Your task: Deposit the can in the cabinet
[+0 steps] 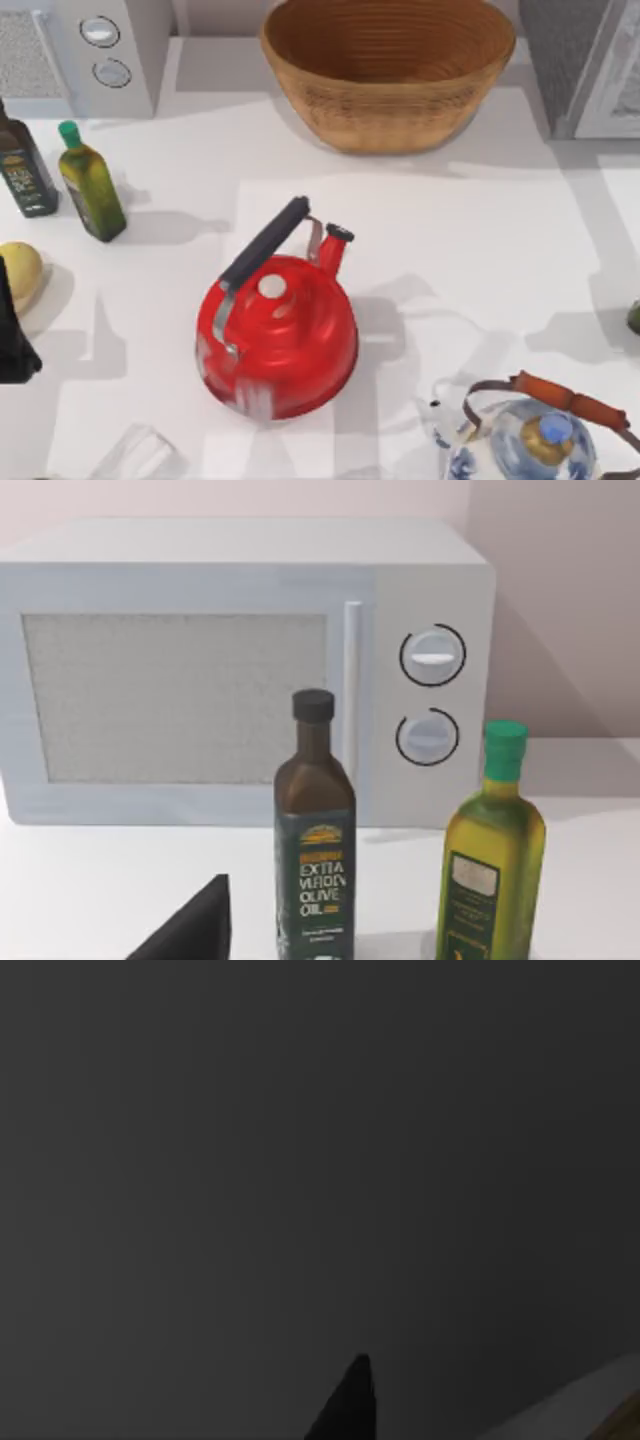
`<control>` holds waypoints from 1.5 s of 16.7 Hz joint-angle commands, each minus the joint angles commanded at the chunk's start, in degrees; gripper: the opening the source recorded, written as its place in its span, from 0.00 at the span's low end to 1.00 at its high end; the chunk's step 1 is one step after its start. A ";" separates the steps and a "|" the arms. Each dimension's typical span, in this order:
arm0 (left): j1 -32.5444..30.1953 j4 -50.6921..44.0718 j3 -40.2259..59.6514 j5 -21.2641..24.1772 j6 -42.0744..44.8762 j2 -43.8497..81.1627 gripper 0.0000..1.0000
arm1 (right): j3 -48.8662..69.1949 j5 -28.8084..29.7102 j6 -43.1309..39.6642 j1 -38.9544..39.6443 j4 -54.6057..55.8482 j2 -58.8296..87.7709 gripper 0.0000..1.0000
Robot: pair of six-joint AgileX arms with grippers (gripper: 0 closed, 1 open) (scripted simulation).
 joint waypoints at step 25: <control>0.00 0.00 0.00 0.00 0.00 0.00 1.00 | 1.54 -0.17 -0.01 -0.19 -0.51 1.47 1.00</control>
